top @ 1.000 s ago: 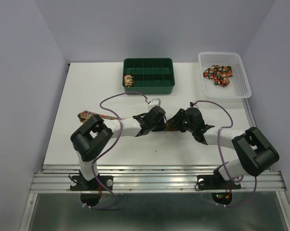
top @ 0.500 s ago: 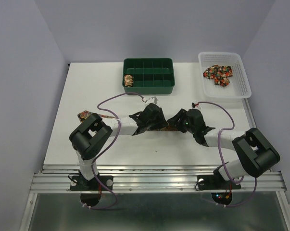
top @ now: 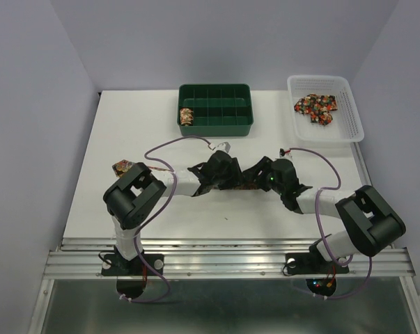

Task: Roll the ties
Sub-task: Roll the tie

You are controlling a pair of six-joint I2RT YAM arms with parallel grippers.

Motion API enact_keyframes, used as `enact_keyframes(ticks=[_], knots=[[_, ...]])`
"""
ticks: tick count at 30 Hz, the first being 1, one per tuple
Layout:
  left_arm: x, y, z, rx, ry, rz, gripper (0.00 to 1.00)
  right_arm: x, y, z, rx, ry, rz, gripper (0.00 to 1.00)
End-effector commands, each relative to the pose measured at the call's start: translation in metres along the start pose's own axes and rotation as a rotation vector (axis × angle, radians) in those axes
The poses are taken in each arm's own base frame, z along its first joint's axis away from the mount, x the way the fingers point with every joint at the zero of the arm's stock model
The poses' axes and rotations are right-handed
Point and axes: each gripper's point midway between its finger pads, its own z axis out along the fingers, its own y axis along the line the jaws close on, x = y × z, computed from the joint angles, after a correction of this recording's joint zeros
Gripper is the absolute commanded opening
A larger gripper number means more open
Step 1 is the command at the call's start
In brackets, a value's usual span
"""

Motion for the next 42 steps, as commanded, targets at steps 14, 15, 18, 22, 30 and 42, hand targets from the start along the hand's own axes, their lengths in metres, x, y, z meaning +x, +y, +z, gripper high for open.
enact_keyframes(ticks=[14,15,18,22,30,42], knots=[[-0.021,-0.012,0.012,-0.064,-0.164,0.025,0.52,0.013,0.012,-0.006,-0.067,0.051,0.02,0.6],[-0.018,-0.008,0.013,-0.086,-0.159,0.031,0.52,0.013,0.011,-0.006,-0.066,0.052,0.022,0.6],[-0.015,-0.009,0.017,-0.113,-0.168,0.047,0.51,0.014,0.01,-0.006,-0.064,0.055,0.028,0.6],[-0.015,-0.004,0.021,-0.187,-0.197,0.06,0.45,0.013,0.013,-0.007,-0.072,0.051,0.034,0.61],[-0.006,0.013,0.029,-0.284,-0.193,0.079,0.4,0.009,0.015,-0.009,-0.075,0.036,0.042,0.61],[-0.009,-0.02,-0.015,-0.115,-0.181,0.104,0.39,-0.024,-0.021,-0.014,0.16,-0.14,0.055,0.55]])
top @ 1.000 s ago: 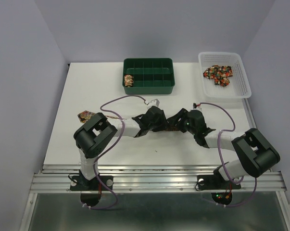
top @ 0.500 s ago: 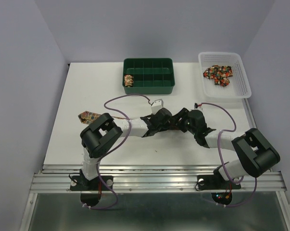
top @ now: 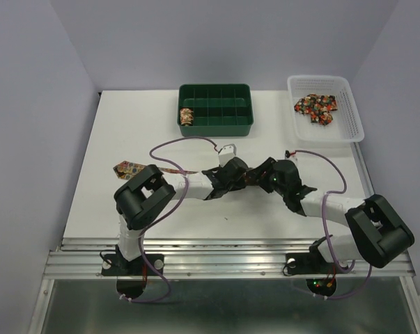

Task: Roll the ties
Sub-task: Roll the tie

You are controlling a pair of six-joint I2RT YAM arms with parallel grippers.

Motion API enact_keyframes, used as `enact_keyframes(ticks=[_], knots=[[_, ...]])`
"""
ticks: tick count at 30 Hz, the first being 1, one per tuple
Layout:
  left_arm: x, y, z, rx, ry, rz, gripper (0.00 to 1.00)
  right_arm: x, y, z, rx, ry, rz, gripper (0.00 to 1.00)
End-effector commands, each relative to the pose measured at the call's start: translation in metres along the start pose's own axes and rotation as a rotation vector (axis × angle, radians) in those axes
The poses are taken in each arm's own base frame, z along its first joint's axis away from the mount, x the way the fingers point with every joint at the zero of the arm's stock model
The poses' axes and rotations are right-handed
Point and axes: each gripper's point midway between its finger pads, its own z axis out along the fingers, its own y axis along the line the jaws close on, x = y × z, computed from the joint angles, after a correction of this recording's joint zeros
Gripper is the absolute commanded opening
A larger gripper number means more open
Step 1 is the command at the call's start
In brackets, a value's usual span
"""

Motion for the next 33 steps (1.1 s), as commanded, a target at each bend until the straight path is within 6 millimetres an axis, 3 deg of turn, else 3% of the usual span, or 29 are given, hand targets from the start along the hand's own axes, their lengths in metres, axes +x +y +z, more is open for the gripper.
enact_keyframes(ticks=[1,9,14,16,18,24,30,33], knots=[[-0.019,-0.018,-0.045,0.118,-0.033,0.009,0.39,-0.009,-0.017,0.001,0.093,-0.062,-0.017,0.54],[-0.027,-0.014,-0.056,0.114,-0.06,0.009,0.39,-0.005,0.017,-0.016,-0.051,0.0,-0.073,0.56],[-0.032,-0.02,-0.058,0.125,-0.069,0.016,0.4,-0.019,0.037,-0.038,-0.107,-0.034,-0.089,0.58],[-0.037,-0.023,-0.058,0.13,-0.077,0.024,0.44,-0.032,0.033,-0.044,-0.059,-0.083,-0.107,0.61],[-0.046,-0.027,-0.056,0.129,-0.088,0.03,0.49,-0.042,0.015,-0.047,0.041,-0.129,-0.125,0.63],[-0.072,-0.041,-0.04,0.181,-0.074,0.051,0.52,-0.058,-0.005,-0.052,0.125,-0.21,-0.137,0.63],[-0.068,-0.062,-0.016,0.226,-0.026,0.131,0.52,-0.058,-0.019,-0.034,0.172,-0.201,-0.146,0.59],[-0.055,-0.054,0.001,0.177,0.021,0.168,0.52,-0.061,-0.019,-0.026,0.179,-0.202,-0.145,0.57]])
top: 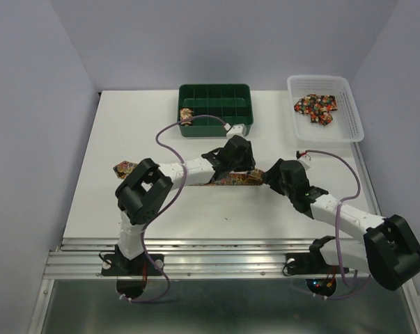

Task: Roll the ties
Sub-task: Roll the tie

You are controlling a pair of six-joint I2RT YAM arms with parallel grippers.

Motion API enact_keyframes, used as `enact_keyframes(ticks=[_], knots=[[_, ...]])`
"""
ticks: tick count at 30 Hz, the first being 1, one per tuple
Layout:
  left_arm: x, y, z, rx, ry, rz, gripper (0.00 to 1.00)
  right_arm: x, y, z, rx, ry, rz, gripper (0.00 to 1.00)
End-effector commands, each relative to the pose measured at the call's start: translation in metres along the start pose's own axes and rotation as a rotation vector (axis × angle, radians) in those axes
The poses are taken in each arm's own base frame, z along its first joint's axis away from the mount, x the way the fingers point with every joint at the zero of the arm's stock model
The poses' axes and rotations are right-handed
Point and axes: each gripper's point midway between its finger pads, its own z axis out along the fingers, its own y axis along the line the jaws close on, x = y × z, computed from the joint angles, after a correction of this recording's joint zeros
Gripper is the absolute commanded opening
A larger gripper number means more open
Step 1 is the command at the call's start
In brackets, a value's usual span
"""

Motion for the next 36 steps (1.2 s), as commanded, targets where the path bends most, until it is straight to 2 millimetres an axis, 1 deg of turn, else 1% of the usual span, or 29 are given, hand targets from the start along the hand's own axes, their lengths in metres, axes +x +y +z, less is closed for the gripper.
enact_keyframes(ticks=[1,2,7,8,13,19,22,25,29,32,34,36], knots=[[0.006,-0.009,0.013,0.009,0.05,0.08,0.52,-0.022,0.014,0.012,-0.009,-0.06,0.003,0.57],[0.007,-0.009,0.015,0.008,0.055,0.08,0.52,-0.02,0.013,0.014,-0.006,-0.055,0.003,0.56],[0.013,-0.005,0.017,-0.001,0.065,0.073,0.51,-0.015,0.023,0.022,-0.07,-0.036,0.012,0.53],[0.012,-0.005,0.017,-0.002,0.065,0.073,0.5,-0.012,0.021,0.024,-0.067,-0.031,0.008,0.52],[0.016,-0.007,0.016,0.013,0.079,0.074,0.38,-0.009,0.018,0.031,-0.061,-0.012,0.016,0.47],[0.02,-0.009,0.01,0.039,0.094,0.064,0.35,-0.003,0.015,0.035,-0.061,0.009,0.02,0.41],[0.024,-0.012,0.007,0.057,0.105,0.058,0.31,-0.001,0.013,0.036,-0.059,0.013,0.022,0.38],[0.027,-0.013,0.005,0.065,0.113,0.055,0.31,-0.001,0.011,0.038,-0.06,0.018,0.023,0.36],[0.027,-0.015,0.003,0.068,0.112,0.048,0.31,0.001,0.012,0.04,-0.072,0.032,0.025,0.35],[0.026,-0.008,0.005,0.036,0.098,0.047,0.31,0.004,0.011,0.041,-0.076,0.047,0.022,0.35],[0.027,-0.007,0.007,0.029,0.1,0.049,0.31,0.007,0.008,0.042,-0.07,0.056,0.018,0.35],[0.028,-0.003,0.01,0.01,0.097,0.048,0.31,0.013,0.002,0.044,-0.054,0.069,0.012,0.35]])
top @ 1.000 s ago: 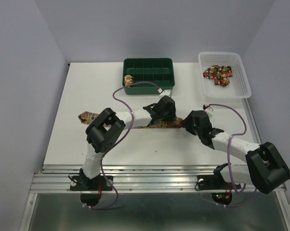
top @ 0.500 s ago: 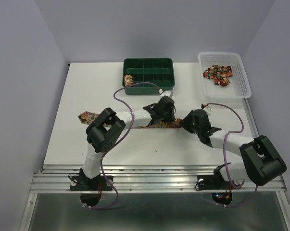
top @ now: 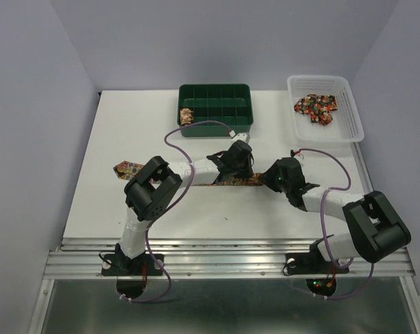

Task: Roll the ties
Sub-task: Roll the tie

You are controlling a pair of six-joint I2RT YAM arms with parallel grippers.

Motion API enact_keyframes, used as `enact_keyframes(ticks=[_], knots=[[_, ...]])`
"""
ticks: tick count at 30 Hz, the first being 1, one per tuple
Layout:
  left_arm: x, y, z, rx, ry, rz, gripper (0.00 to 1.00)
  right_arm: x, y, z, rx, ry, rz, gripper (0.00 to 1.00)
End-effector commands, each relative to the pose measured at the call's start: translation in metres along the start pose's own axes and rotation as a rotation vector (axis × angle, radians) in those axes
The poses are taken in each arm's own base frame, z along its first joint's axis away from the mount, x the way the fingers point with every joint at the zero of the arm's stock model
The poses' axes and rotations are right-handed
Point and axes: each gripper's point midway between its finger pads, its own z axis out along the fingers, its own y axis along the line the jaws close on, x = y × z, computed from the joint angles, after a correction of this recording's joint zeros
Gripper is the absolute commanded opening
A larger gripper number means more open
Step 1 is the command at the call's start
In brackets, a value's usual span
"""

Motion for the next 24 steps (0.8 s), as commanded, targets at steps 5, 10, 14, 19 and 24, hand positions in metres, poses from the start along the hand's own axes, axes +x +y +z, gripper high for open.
enact_keyframes(ticks=[5,10,14,19,24], knots=[[-0.01,-0.009,-0.009,0.011,-0.035,0.005,0.31,0.0,-0.003,0.007,-0.018,-0.001,-0.008,0.36],[-0.006,-0.007,-0.009,0.008,-0.027,0.001,0.31,0.01,-0.011,0.009,-0.024,0.035,-0.004,0.36],[-0.007,-0.006,-0.012,0.006,-0.033,-0.001,0.31,0.022,-0.01,0.008,-0.052,0.088,-0.019,0.4],[-0.006,-0.006,-0.013,0.006,-0.034,-0.003,0.31,0.03,-0.016,0.007,-0.047,0.118,-0.026,0.4],[-0.006,-0.005,-0.014,0.007,-0.032,-0.012,0.31,0.04,-0.006,0.004,-0.105,0.171,-0.032,0.31]])
